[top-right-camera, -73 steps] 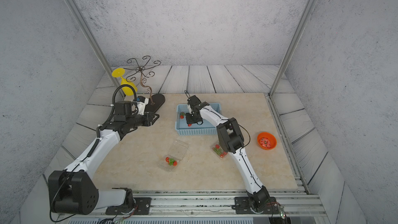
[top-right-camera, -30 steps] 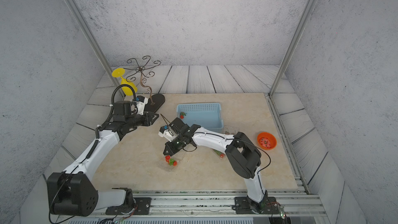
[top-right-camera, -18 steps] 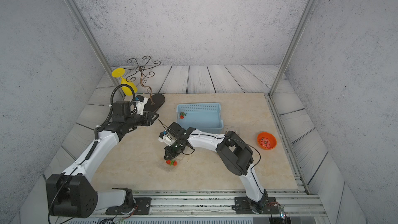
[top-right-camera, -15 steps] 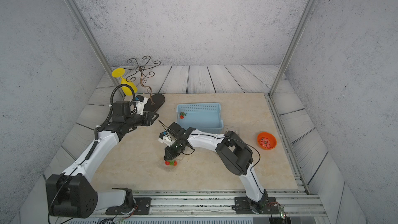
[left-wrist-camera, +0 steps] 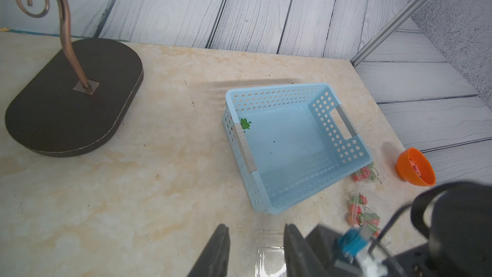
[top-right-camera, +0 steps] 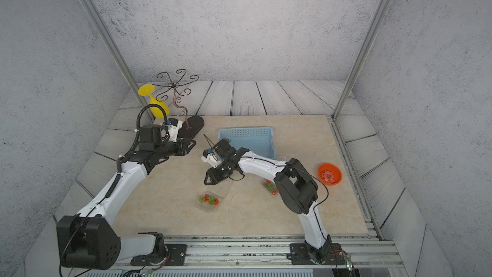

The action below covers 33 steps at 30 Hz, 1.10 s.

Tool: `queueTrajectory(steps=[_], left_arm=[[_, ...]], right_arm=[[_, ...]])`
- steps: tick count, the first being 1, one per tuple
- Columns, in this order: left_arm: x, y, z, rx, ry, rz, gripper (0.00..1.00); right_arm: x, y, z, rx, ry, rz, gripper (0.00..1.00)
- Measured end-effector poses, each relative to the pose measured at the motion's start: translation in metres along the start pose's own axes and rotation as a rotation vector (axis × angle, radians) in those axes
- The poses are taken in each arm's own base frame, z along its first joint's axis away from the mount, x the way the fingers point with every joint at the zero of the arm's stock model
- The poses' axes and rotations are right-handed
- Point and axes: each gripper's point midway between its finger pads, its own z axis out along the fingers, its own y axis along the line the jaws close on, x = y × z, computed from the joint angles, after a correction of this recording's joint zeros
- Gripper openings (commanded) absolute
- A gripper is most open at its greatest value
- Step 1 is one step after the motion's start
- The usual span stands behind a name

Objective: Pack strawberries into containers
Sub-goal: Place the strawberry in the packing box, then pick up the strawberry from the basket.

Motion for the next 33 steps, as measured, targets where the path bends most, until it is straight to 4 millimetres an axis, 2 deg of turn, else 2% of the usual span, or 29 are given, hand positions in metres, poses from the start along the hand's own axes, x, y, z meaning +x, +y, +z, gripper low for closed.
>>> queueTrajectory(steps=[3, 6, 8, 10, 12, 14, 20, 24, 33], left_arm=[[0.0, 0.0, 0.0, 0.0, 0.0, 0.0, 0.38], [0.0, 0.0, 0.0, 0.0, 0.0, 0.0, 0.38], [0.0, 0.0, 0.0, 0.0, 0.0, 0.0, 0.38], [0.0, 0.0, 0.0, 0.0, 0.0, 0.0, 0.38], [0.0, 0.0, 0.0, 0.0, 0.0, 0.0, 0.38], [0.0, 0.0, 0.0, 0.0, 0.0, -0.001, 0.38], [0.0, 0.0, 0.0, 0.0, 0.001, 0.0, 0.38], [0.0, 0.0, 0.0, 0.0, 0.001, 0.0, 0.38], [0.004, 0.003, 0.005, -0.003, 0.016, -0.007, 0.38]], right_arm=[[-0.043, -0.038, -0.039, 0.081, -0.128, 0.043, 0.44], [-0.076, -0.077, -0.075, 0.159, -0.235, 0.097, 0.46], [-0.098, -0.104, -0.094, 0.207, -0.297, 0.121, 0.47], [-0.115, -0.129, -0.102, 0.251, -0.334, 0.141, 0.48], [-0.127, -0.154, -0.098, 0.292, -0.34, 0.16, 0.5], [-0.132, -0.175, -0.086, 0.32, -0.325, 0.171, 0.51], [-0.117, -0.218, -0.041, 0.352, -0.239, 0.216, 0.51], [-0.113, -0.229, -0.026, 0.33, -0.224, 0.239, 0.52], [-0.122, -0.244, -0.006, 0.243, -0.27, 0.293, 0.48]])
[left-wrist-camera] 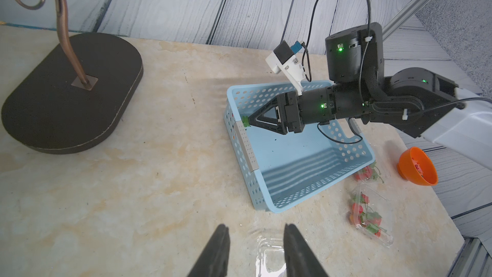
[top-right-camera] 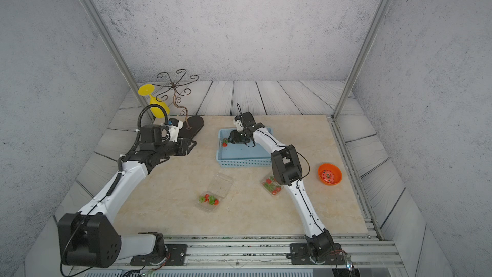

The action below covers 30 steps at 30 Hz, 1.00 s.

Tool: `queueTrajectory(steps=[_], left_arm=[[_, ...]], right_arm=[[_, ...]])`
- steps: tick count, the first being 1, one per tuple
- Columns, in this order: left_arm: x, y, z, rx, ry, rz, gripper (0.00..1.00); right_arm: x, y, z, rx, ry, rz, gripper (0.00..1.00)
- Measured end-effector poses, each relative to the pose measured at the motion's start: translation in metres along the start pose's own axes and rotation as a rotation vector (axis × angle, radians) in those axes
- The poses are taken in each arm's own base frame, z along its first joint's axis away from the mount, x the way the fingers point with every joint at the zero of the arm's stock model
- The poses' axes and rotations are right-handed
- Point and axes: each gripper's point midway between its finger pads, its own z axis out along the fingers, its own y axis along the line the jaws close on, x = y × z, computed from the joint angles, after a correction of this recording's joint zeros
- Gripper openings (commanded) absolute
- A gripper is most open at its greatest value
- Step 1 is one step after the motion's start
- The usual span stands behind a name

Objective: Pack strawberries into containers
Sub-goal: Pick up the strawberry from the basket.

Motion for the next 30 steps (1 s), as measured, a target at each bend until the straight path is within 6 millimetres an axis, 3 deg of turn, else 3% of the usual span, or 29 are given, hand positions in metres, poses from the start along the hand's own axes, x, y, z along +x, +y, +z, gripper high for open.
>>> queueTrajectory(steps=[6, 11, 26, 30], left_arm=[[0.001, 0.001, 0.001, -0.001, 0.004, 0.001, 0.38], [0.001, 0.001, 0.001, -0.001, 0.004, 0.002, 0.38], [0.001, 0.001, 0.001, -0.001, 0.005, 0.003, 0.38], [0.001, 0.001, 0.001, -0.001, 0.005, 0.003, 0.38]], right_arm=[[-0.004, 0.003, 0.006, -0.044, -0.016, 0.029, 0.42], [-0.005, 0.004, 0.009, -0.067, -0.018, 0.05, 0.28], [-0.001, 0.006, 0.017, -0.113, -0.029, 0.064, 0.02], [0.003, 0.007, 0.013, -0.112, -0.022, 0.067, 0.0]])
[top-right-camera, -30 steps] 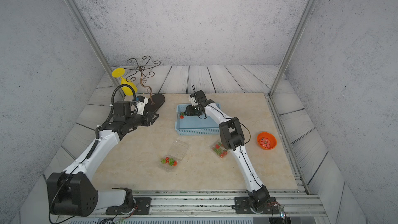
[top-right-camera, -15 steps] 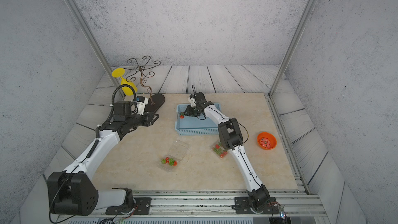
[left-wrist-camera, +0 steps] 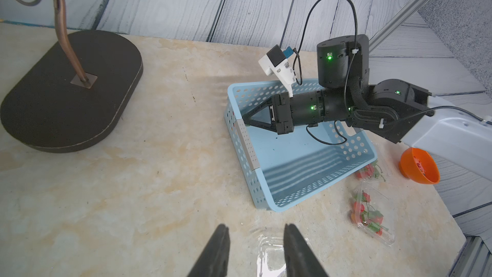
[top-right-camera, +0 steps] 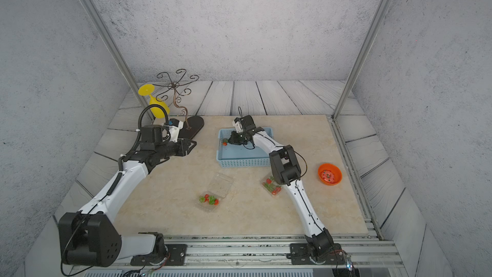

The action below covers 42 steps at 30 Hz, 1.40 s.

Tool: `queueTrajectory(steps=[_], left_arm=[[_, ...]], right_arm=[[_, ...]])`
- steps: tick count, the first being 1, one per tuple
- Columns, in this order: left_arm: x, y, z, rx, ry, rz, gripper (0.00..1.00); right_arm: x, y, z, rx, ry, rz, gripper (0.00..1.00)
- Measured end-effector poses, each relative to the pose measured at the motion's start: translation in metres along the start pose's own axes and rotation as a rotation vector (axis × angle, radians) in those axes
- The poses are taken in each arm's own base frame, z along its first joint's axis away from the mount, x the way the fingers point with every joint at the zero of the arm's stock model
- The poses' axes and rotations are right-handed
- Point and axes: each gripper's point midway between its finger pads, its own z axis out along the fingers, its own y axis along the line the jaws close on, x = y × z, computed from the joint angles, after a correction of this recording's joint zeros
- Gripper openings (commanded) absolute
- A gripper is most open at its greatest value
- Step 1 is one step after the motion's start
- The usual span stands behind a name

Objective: Pack strawberries into containers
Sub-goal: Pick up the strawberry from the basket, then place the strawberry in the packing box.

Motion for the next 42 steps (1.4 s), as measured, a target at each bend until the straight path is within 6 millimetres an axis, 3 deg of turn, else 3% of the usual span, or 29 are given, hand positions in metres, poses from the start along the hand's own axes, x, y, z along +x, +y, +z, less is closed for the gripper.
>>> queueTrajectory(steps=[6, 15, 19, 22, 25, 29, 33, 35, 42], left_arm=[[0.0, 0.0, 0.0, 0.001, 0.0, 0.0, 0.38], [0.0, -0.001, 0.0, 0.003, -0.001, 0.001, 0.38], [0.0, -0.001, 0.0, 0.003, -0.001, 0.001, 0.38], [-0.001, -0.001, -0.001, 0.003, -0.002, 0.001, 0.38], [-0.001, -0.001, -0.001, 0.002, -0.003, 0.002, 0.38], [-0.001, -0.001, -0.001, -0.001, -0.004, 0.002, 0.38], [-0.001, -0.001, -0.002, -0.001, -0.006, 0.004, 0.38], [-0.002, -0.002, -0.003, -0.001, -0.01, 0.005, 0.38], [-0.005, -0.004, -0.007, -0.002, -0.022, 0.012, 0.38]], right_arm=[[0.011, 0.009, -0.021, 0.01, 0.022, 0.004, 0.0], [-0.005, 0.062, -0.088, -0.028, -0.061, -0.095, 0.0], [0.012, 0.084, -0.112, -0.058, -0.043, -0.13, 0.0], [0.04, 0.103, -0.126, -0.091, 0.002, -0.166, 0.0], [0.086, 0.136, -0.132, -0.141, 0.079, -0.222, 0.0], [0.156, 0.183, -0.124, -0.226, 0.215, -0.307, 0.0], [0.222, 0.207, -0.112, -0.27, 0.361, -0.351, 0.0], [0.24, 0.21, -0.11, -0.271, 0.405, -0.361, 0.0], [0.265, 0.206, -0.105, -0.241, 0.474, -0.388, 0.0]])
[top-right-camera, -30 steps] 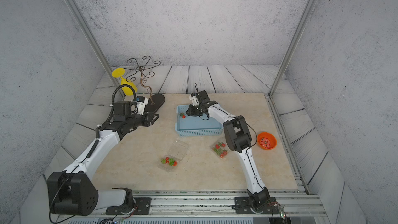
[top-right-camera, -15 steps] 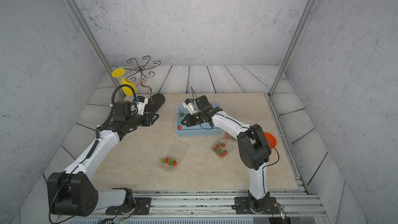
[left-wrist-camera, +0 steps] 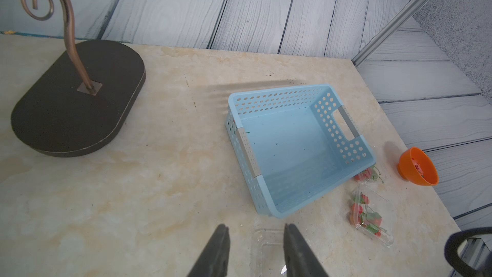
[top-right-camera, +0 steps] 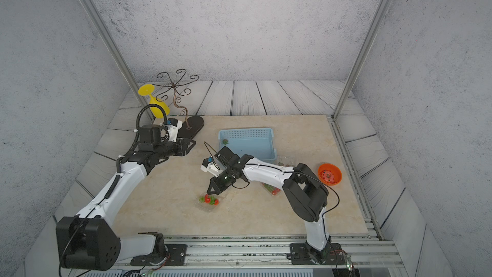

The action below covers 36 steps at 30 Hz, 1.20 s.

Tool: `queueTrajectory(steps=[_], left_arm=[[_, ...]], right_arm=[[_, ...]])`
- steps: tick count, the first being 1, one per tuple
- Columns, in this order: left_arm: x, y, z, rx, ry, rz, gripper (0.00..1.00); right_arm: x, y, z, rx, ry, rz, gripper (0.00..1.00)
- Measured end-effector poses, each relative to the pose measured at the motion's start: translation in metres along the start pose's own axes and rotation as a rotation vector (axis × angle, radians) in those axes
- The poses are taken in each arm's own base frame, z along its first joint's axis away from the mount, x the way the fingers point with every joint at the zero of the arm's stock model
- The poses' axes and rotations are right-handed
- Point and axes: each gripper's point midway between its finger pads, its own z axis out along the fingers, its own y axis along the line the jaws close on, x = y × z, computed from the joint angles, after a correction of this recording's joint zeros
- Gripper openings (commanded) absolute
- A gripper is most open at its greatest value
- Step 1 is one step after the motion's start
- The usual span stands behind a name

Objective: Pack strawberries into containers
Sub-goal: Place the strawberry in the packing box.

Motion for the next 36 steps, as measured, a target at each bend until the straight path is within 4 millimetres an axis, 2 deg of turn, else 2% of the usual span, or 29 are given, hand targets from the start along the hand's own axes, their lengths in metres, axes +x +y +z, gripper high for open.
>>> queueTrajectory(steps=[10, 12, 20, 22, 29, 36], left_arm=[[0.0, 0.0, 0.0, 0.0, 0.0, 0.0, 0.38], [0.0, 0.0, 0.0, 0.0, 0.0, 0.0, 0.38], [-0.002, -0.002, -0.002, 0.001, -0.007, 0.004, 0.38], [-0.002, -0.002, -0.003, 0.001, -0.01, 0.005, 0.38], [-0.003, -0.003, -0.004, 0.002, -0.013, 0.007, 0.38], [-0.004, -0.004, -0.006, 0.003, -0.018, 0.01, 0.38]], right_arm=[[0.036, -0.006, 0.028, 0.066, 0.143, -0.012, 0.01], [0.038, -0.003, 0.031, 0.078, 0.156, -0.03, 0.06], [0.05, 0.0, 0.036, 0.131, 0.198, -0.079, 0.35], [0.051, -0.001, 0.036, 0.146, 0.202, -0.081, 0.39], [0.052, -0.012, 0.033, 0.211, 0.209, -0.077, 0.42], [0.037, -0.019, 0.023, 0.286, 0.178, -0.094, 0.46]])
